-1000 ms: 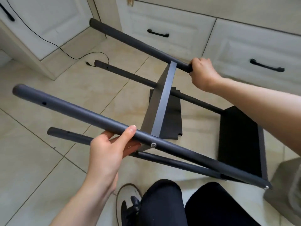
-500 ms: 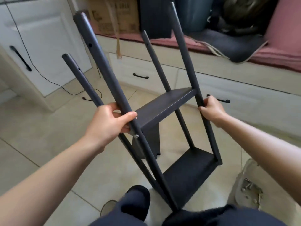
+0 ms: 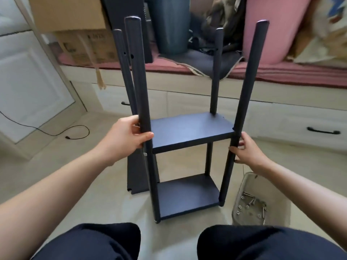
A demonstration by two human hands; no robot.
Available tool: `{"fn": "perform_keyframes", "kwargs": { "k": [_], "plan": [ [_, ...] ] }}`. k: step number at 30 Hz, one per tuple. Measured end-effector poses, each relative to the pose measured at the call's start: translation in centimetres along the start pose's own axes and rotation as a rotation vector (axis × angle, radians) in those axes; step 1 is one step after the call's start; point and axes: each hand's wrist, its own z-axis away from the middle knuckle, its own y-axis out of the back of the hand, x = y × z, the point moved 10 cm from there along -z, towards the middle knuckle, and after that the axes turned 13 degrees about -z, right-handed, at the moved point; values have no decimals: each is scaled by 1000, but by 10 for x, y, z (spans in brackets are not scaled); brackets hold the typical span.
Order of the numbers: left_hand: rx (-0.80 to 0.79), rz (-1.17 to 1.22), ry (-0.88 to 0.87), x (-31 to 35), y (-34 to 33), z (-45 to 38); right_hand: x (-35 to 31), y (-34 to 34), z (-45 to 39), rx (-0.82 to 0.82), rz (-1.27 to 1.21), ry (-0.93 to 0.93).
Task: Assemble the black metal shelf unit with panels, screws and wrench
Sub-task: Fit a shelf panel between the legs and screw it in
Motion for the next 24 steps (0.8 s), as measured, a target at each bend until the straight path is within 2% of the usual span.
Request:
{"fn": "perform_keyframes", "kwargs": {
  "k": [10,15,24],
  "plan": [
    [-74,22,-57,40,-35,-7,15,60,36,45,-35,-91],
    [-97,63,-58,43,-44,-19,11,73,56,19,107,-105],
    [-14,57,-6,11,-36,-22,3,48,90,-91,236,-77]
  ]
}}
